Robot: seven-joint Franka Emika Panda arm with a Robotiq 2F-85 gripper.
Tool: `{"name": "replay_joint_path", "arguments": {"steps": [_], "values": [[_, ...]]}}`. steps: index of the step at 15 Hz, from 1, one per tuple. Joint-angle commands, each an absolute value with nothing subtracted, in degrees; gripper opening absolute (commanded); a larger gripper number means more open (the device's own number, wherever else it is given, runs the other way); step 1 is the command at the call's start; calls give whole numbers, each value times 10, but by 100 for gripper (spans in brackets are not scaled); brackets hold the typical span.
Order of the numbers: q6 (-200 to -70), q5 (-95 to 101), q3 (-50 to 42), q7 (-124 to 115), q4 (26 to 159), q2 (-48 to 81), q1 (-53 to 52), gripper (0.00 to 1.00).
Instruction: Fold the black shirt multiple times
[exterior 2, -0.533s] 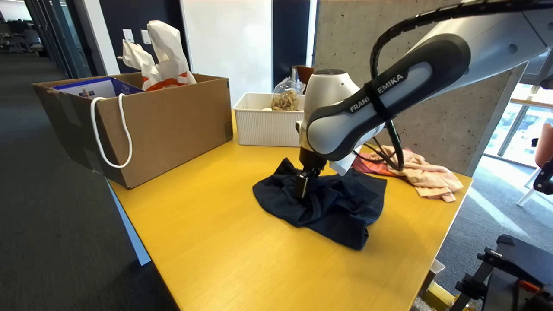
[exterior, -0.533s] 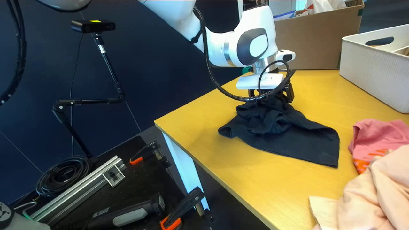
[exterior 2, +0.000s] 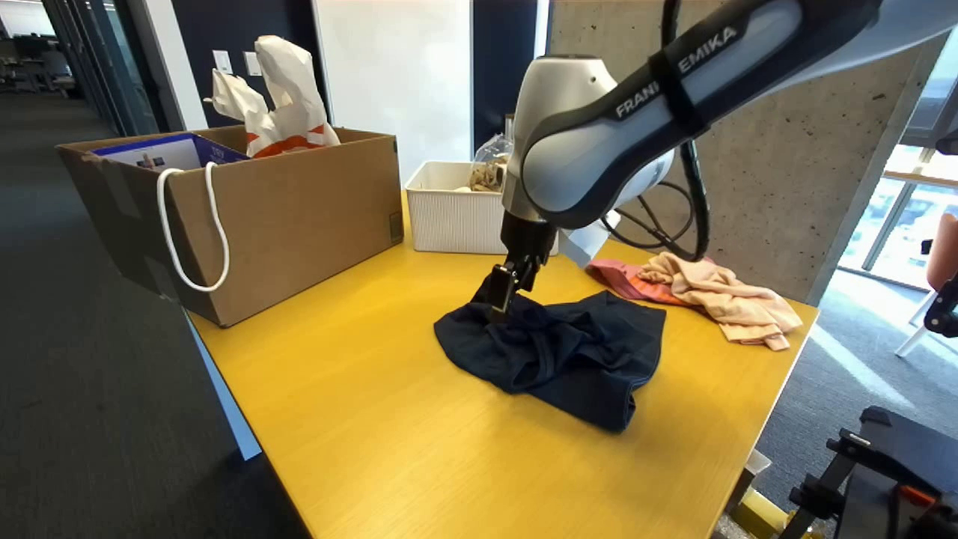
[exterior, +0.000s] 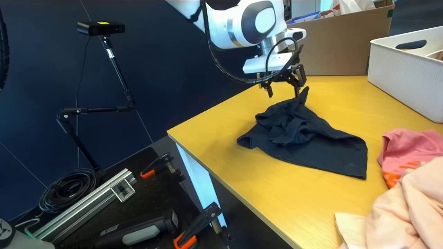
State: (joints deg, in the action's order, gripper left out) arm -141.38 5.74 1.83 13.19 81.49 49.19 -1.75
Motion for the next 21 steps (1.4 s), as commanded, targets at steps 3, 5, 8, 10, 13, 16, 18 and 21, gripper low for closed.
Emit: {"name": "replay_joint_path", "arguments": {"steps": [3,5,8,10,13,16,18,21], "values": [[-1416,57,33,119,1016,330,-17,100],[-1435,56,31,108,1078,286,-16,100],[-1450,41,42,117,1171,218,-7,100],[-1478,45,39,116,1234,175,-11,100],[-1484,53,33,112,1219,191,-16,100],[-1507,53,33,109,1280,135,-16,100],[-1507,53,33,109,1289,125,-17,100],[-1514,74,28,99,1309,130,-21,100]]}}
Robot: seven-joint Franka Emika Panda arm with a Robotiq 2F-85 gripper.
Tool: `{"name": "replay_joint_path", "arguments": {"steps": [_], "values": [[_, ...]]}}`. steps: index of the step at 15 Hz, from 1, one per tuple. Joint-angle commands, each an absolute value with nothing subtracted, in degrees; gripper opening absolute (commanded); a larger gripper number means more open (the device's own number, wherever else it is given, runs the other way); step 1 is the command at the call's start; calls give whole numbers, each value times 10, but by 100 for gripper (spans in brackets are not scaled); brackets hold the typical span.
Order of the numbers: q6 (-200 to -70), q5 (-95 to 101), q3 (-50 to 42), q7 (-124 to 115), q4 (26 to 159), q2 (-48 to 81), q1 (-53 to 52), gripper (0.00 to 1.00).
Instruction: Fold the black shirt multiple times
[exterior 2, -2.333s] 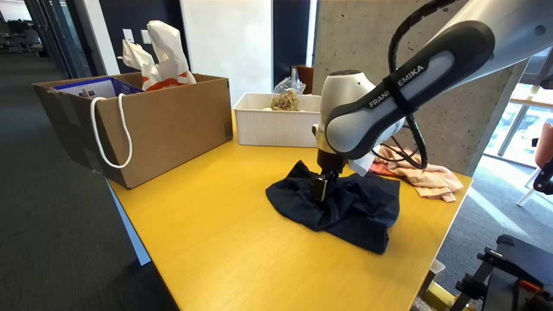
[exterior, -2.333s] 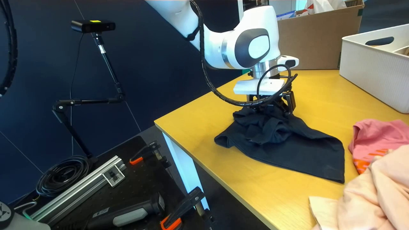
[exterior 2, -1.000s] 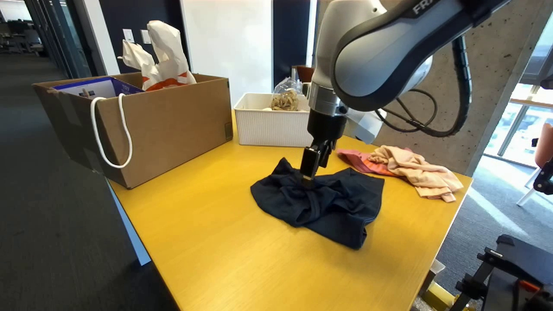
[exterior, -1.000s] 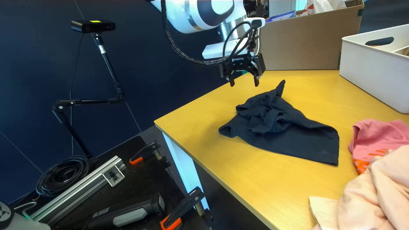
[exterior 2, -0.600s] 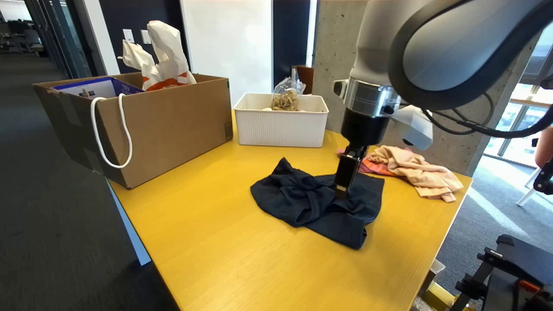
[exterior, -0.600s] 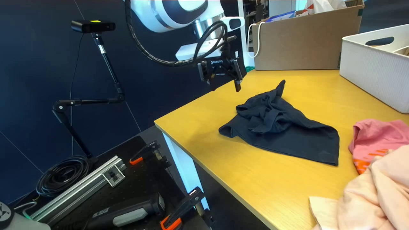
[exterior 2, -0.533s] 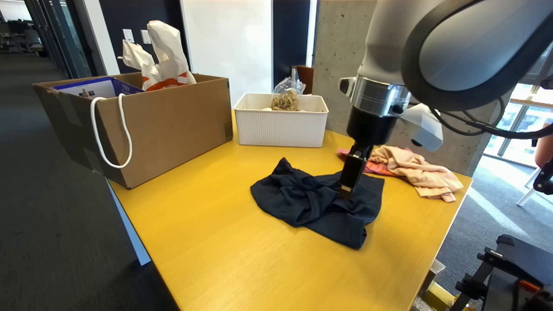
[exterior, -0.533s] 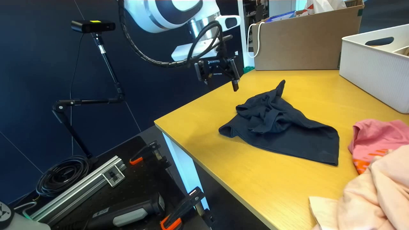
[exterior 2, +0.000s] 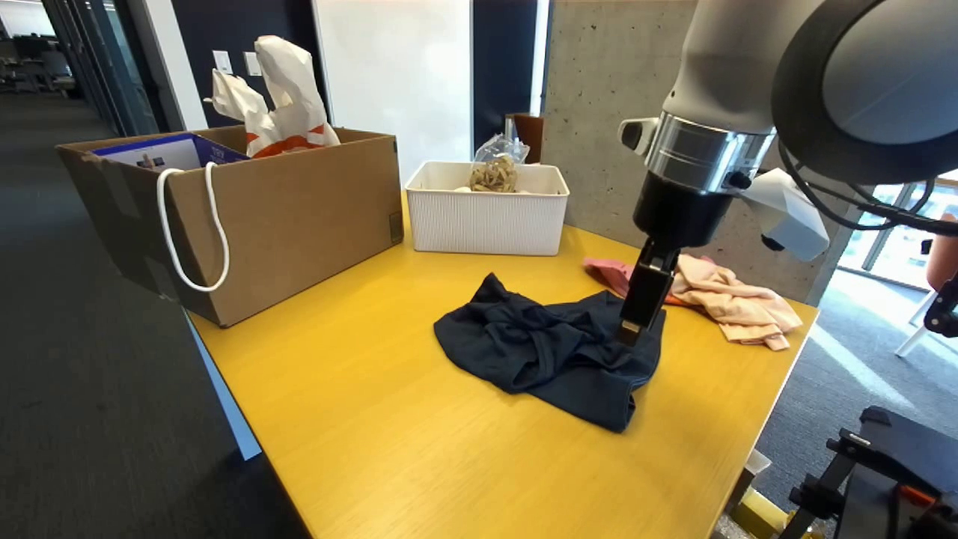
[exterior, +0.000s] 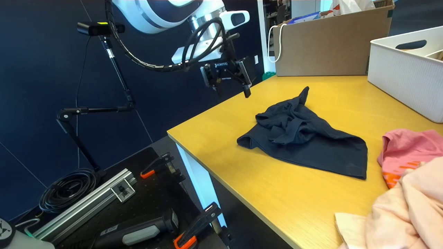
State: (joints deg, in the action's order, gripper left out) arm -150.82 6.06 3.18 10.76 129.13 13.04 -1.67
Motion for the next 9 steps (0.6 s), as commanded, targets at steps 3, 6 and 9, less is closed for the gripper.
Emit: {"name": "replay_joint_path", "arguments": {"steps": [3,6,9], "values": [[-1522,95,17,87,1335,139,-23,100],[-1538,141,-13,87,1314,189,-10,100],[-1555,170,-40,106,1257,262,0,100]]}}
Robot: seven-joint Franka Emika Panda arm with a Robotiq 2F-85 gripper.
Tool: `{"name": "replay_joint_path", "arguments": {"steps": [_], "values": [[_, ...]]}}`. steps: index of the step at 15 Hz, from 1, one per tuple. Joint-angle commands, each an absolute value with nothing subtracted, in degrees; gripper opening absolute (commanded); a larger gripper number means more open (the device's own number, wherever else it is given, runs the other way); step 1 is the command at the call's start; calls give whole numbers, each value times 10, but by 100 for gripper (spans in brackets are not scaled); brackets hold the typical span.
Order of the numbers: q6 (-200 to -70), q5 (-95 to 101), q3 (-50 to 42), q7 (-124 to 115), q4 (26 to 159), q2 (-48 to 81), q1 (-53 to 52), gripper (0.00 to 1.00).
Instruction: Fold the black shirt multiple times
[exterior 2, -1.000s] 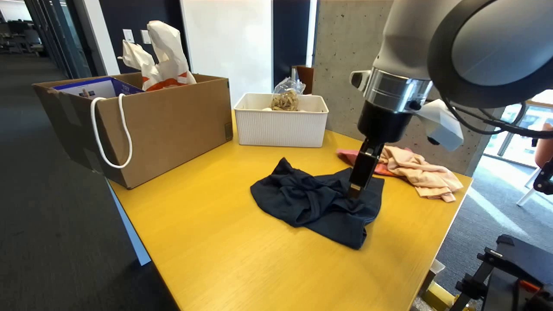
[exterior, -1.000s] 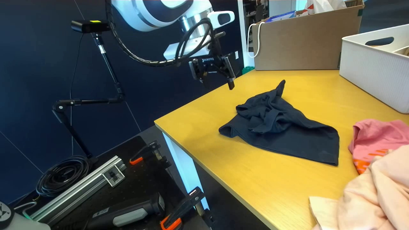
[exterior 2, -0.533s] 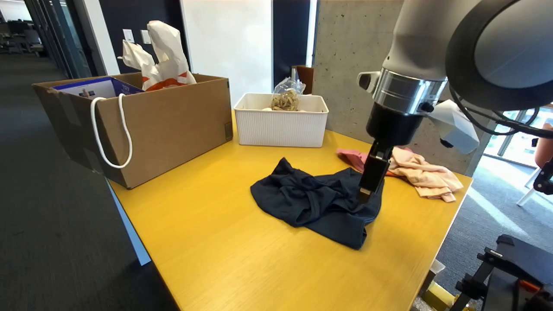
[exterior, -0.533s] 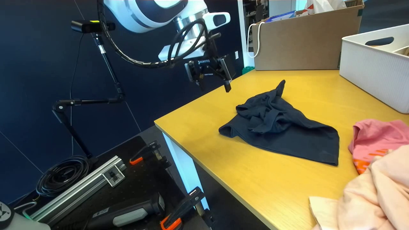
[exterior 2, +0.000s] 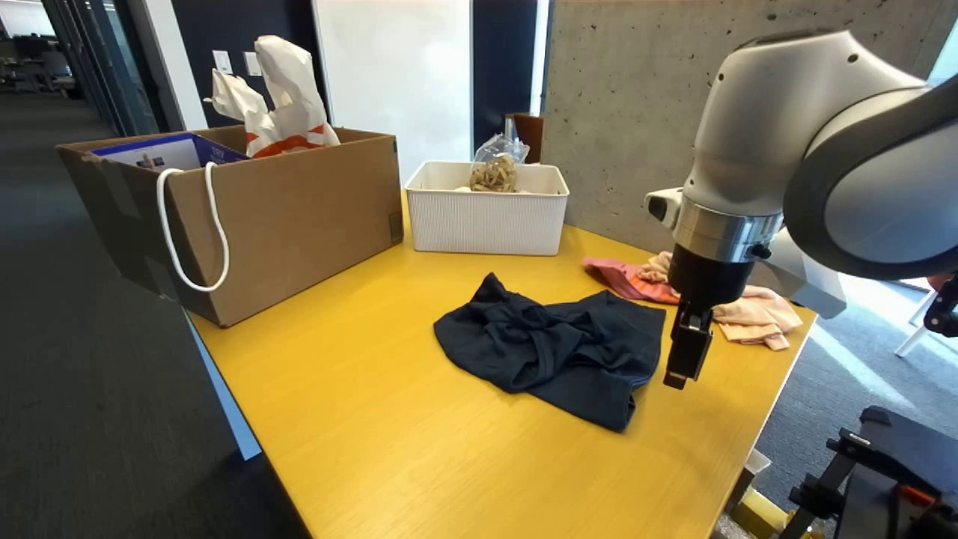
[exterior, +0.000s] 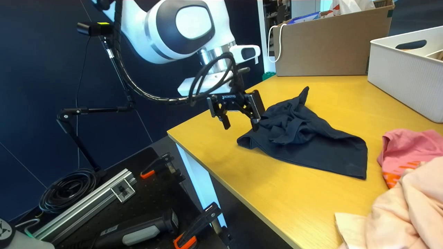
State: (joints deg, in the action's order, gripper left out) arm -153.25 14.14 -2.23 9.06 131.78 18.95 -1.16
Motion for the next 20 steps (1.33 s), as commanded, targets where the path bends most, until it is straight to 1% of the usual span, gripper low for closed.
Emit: {"name": "replay_joint_path", "arguments": {"steps": [1,6,9,12,13,14,15,16,18,20], "values": [[-1561,165,-35,121,1242,285,5,100],[-1608,189,-29,144,1195,371,-16,100],[-1626,196,-29,146,1175,395,-32,100],[-1645,218,-41,142,1186,392,-51,100],[-1656,227,-46,138,1192,392,-58,75],[-1659,234,-47,142,1194,393,-59,74],[-1664,237,-45,146,1195,394,-58,68],[-1670,237,-41,150,1192,398,-52,58],[-1681,237,-38,158,1191,401,-45,45],[-1708,234,-32,166,1220,378,-39,30]]}}
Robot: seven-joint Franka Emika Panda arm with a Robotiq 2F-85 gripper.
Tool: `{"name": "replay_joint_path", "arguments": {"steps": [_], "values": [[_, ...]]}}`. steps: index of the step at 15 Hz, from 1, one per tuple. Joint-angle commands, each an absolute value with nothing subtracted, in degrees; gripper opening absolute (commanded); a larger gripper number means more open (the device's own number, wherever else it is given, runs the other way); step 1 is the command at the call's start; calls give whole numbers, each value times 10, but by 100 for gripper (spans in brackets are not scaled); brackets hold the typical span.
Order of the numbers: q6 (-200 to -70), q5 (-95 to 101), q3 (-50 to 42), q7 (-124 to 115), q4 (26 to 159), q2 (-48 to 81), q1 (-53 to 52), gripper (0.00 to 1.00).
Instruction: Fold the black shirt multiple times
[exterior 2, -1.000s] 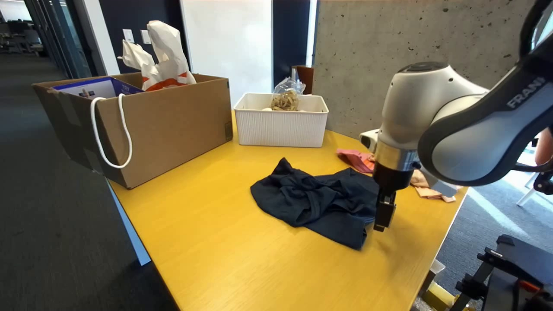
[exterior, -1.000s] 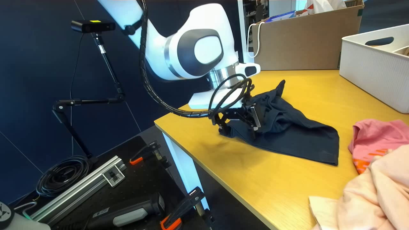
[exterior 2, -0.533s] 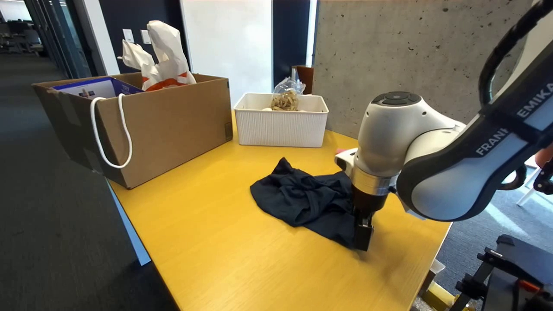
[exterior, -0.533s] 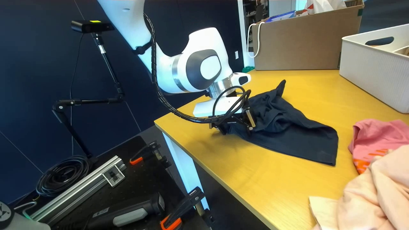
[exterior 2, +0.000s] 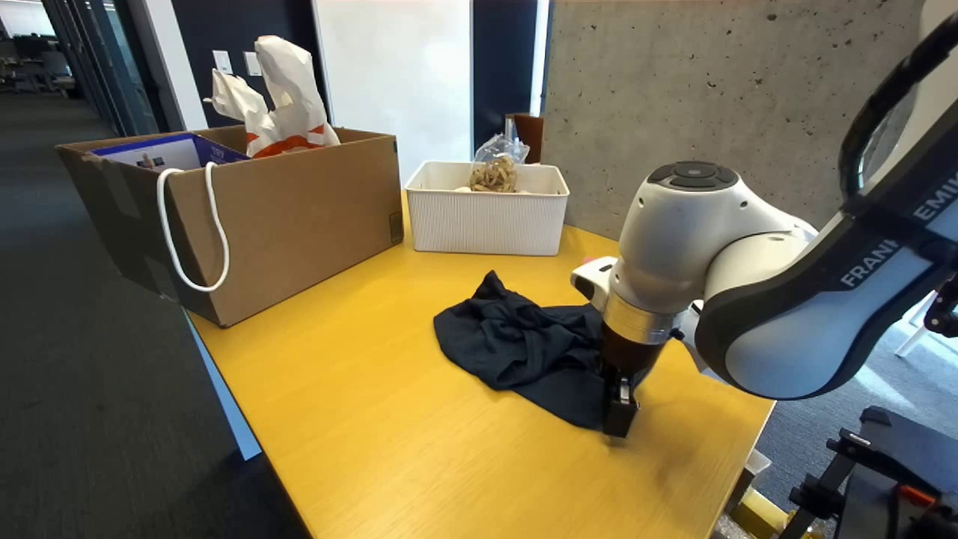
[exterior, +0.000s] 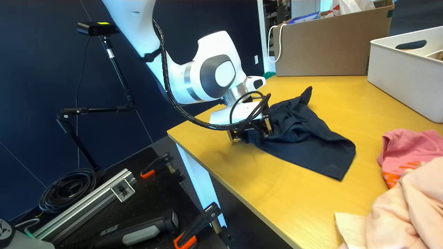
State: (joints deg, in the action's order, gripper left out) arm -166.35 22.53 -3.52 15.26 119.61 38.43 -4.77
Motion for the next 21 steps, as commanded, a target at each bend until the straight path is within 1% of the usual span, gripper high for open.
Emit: {"name": "replay_joint_path", "arguments": {"steps": [1,4,5,6,7,10,14,17,21], "values": [[-1726,231,-27,168,1239,365,-35,21],[-1786,231,-21,177,1296,322,-29,1],[-1806,230,-22,177,1314,308,-31,0],[-1822,231,-23,177,1332,293,-34,0],[-1837,230,-26,176,1348,279,-37,3],[-1866,225,-25,179,1383,232,-27,3],[-1873,218,-17,178,1420,153,14,3],[-1856,218,21,167,1395,134,84,3],[-1821,199,83,172,1309,184,174,3]]}}
